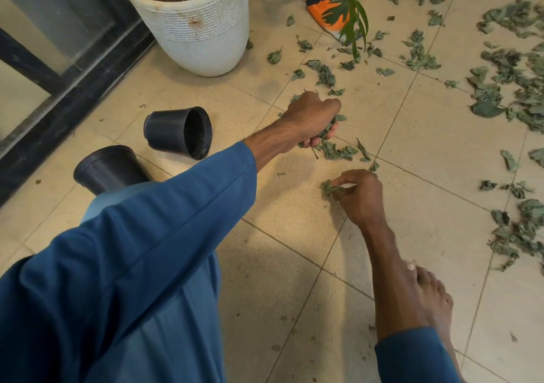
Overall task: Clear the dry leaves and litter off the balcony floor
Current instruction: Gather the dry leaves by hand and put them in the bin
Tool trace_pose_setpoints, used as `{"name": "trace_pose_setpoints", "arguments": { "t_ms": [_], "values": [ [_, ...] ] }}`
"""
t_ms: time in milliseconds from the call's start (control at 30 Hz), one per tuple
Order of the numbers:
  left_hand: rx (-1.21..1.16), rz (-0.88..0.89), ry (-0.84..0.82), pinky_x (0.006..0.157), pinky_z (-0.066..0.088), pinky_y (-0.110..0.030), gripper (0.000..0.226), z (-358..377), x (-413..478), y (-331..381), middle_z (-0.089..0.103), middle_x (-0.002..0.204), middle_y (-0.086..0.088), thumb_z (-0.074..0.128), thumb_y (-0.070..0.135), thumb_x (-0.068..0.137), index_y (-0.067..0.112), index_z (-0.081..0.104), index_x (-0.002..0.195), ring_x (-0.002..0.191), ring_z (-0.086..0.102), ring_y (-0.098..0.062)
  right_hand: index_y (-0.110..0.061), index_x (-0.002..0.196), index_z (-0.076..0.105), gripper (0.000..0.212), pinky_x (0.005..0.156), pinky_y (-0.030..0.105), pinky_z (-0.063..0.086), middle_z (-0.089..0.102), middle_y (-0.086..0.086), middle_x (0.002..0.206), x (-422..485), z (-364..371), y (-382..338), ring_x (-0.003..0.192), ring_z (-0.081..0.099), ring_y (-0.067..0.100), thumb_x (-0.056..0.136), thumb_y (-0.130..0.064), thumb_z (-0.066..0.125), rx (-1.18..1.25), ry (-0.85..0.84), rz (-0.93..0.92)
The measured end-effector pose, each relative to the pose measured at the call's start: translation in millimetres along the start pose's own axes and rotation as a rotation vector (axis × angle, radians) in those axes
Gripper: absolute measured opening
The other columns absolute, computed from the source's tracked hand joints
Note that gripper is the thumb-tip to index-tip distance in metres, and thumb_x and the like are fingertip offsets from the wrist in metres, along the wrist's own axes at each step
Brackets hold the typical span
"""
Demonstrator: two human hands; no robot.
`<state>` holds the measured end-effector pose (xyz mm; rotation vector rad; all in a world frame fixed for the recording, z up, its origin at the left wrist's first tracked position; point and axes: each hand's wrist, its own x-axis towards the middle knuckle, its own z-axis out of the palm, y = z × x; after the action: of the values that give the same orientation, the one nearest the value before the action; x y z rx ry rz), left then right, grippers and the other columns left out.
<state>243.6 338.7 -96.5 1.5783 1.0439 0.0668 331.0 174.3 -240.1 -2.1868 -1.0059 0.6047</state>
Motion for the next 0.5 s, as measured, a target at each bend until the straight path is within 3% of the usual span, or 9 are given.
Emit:
{"name": "trace_pose_setpoints", "arguments": {
  "t_ms": [133, 500],
  "values": [
    [-0.003, 0.004, 0.002, 0.038, 0.028, -0.017, 0.030, -2, 0, -1, 0.060, 0.057, 0.000, 0.049, 0.022, 0.094, 0.012, 0.062, 0.069, 0.039, 0.041, -0.013, -0.021, 0.083, 0.076, 0.020, 0.077, 0.028, 0.058, 0.068, 0.001, 0.101, 5, 22, 3, 0.092, 0.064, 0.014, 0.076, -0.004, 0.084, -0.086, -0.072, -0.024],
    [0.002, -0.012, 0.012, 0.039, 0.029, -0.017, 0.030, -10, 1, -6, 0.062, 0.057, 0.001, 0.050, 0.023, 0.092, 0.013, 0.063, 0.068, 0.039, 0.041, -0.014, -0.020, 0.089, 0.076, 0.014, 0.073, 0.038, 0.060, 0.074, -0.005, 0.087, 5, 40, -13, 0.077, 0.069, 0.015, 0.083, -0.007, 0.076, -0.150, -0.057, -0.005]
  ]
}}
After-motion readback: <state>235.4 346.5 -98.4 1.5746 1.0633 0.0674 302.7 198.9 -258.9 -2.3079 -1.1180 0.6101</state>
